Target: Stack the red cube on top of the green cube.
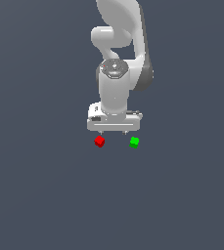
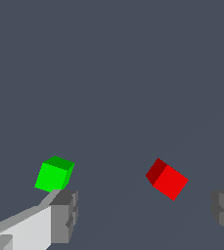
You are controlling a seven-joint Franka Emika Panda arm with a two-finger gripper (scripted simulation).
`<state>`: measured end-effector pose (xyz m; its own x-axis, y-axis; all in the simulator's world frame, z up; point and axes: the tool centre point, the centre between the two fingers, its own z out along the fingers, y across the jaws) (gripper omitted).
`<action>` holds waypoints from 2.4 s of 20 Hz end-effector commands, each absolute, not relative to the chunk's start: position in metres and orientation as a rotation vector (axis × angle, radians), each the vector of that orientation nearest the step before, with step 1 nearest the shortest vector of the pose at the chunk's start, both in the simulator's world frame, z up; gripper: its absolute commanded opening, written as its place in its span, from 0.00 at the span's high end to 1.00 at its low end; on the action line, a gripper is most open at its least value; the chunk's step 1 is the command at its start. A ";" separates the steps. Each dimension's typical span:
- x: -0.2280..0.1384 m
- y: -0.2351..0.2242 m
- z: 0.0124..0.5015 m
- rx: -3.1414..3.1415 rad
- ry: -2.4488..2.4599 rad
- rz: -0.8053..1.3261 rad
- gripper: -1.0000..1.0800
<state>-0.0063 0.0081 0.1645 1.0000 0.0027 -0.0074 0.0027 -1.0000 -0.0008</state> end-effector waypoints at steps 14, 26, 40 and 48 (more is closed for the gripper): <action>-0.013 -0.014 0.139 -3.132 0.255 0.008 0.04; -0.039 -0.054 0.087 -3.043 0.788 0.001 0.04; -0.049 -0.063 0.068 -3.000 0.935 0.001 0.04; -0.051 -0.062 0.034 -2.998 0.941 0.000 0.04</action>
<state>-0.0503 -0.0628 0.0418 0.8208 -0.5712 0.0001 -0.5712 -0.8208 0.0005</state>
